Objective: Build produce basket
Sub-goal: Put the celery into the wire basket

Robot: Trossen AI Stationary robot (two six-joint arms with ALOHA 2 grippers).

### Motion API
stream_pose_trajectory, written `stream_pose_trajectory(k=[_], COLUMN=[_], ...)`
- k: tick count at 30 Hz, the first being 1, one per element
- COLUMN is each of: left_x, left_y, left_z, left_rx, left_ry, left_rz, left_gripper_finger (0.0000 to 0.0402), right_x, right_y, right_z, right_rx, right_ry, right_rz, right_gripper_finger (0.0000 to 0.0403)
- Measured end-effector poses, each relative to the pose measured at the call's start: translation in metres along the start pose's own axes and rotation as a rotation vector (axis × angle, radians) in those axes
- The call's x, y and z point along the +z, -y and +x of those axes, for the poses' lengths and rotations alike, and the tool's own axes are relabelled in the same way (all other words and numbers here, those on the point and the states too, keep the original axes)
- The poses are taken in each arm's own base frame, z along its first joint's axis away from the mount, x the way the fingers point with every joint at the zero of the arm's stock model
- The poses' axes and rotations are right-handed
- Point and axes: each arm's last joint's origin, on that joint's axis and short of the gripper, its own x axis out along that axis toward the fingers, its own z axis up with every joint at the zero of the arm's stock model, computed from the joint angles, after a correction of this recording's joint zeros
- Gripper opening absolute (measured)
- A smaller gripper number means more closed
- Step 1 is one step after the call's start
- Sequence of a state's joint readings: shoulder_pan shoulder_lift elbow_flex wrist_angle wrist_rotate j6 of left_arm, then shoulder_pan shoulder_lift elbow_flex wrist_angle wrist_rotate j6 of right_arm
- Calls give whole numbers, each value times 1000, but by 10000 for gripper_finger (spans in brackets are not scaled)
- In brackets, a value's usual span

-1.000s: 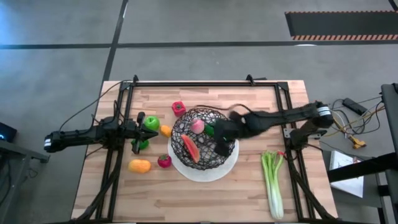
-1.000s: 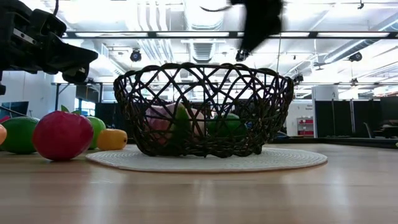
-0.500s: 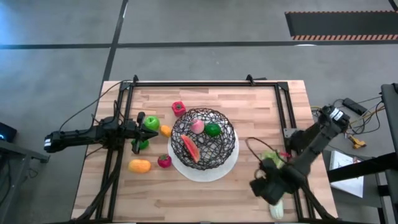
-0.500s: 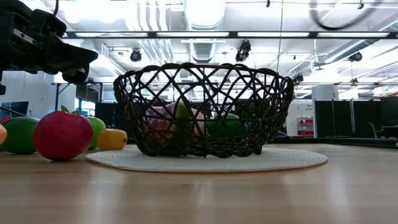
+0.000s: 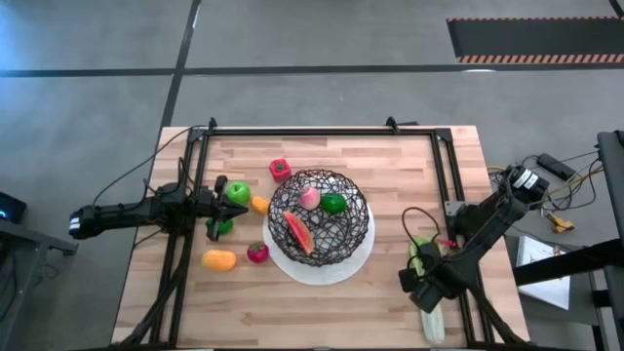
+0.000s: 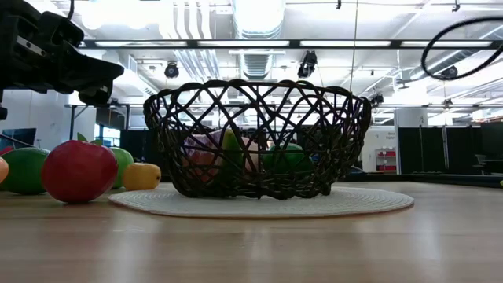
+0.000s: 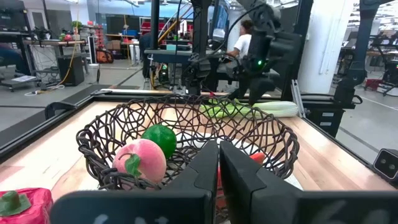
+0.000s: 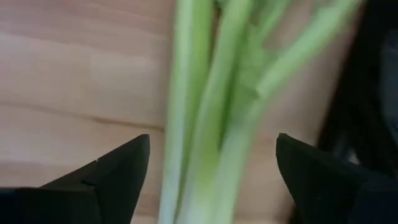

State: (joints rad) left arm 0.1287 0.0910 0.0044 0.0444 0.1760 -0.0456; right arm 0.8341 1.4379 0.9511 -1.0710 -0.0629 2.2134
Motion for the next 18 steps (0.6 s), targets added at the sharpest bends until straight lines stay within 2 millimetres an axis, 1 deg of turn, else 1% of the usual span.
stream_pose_trajectory(k=[6,10,12,15,18], left_x=[0,0,0,0,0], left_y=[0,0,0,0,0], left_z=[0,0,0,0,0], left_rx=[0,0,0,0,0], left_ry=[0,0,0,0,0], left_rz=[0,0,0,0,0], left_gripper_finger=[0,0,0,0,0], right_x=[14,21,23,23,24], right_y=[-1,3,4,5,5], right_z=[25,40,43,45,45], right_rx=[21,-31,-40,-38,-34], right_ry=[-25,-80,-79,-76,-74], right_rz=[-14,-13,-26,-62,-105], right_gripper_finger=[310,289,277,249,203])
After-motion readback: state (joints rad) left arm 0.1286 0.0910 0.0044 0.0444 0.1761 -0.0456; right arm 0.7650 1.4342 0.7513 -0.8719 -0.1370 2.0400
